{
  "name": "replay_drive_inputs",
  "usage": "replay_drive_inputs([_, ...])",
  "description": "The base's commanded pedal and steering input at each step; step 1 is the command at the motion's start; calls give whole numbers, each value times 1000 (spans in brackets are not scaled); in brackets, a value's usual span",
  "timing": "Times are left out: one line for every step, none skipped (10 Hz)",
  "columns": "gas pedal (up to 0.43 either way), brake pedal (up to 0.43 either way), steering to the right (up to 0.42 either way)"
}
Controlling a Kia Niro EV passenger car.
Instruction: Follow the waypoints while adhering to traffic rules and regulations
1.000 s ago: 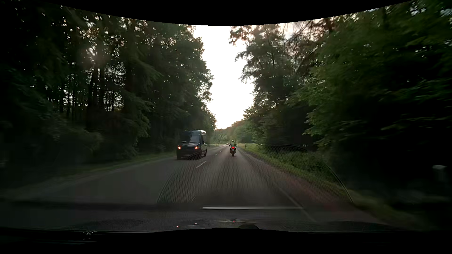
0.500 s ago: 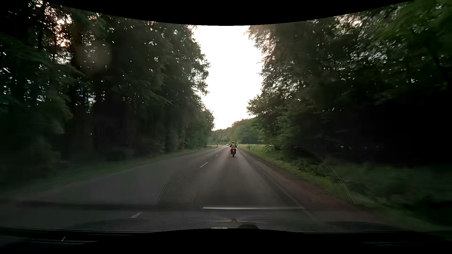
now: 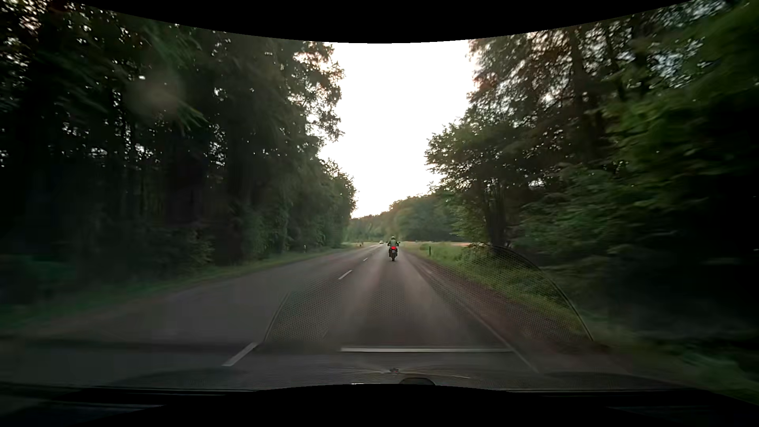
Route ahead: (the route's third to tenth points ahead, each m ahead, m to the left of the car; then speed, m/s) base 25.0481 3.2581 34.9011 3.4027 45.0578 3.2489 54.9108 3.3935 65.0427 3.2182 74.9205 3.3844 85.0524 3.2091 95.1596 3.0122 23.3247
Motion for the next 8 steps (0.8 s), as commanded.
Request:
replay_drive_inputs([390,0,-1])
replay_drive_inputs([429,0,-1])
replay_drive_inputs([461,0,-1])
replay_drive_inputs([520,0,-1])
replay_drive_inputs([539,0,0])
replay_drive_inputs([551,0,0])
replay_drive_inputs([571,0,0])
replay_drive_inputs([591,0,0])
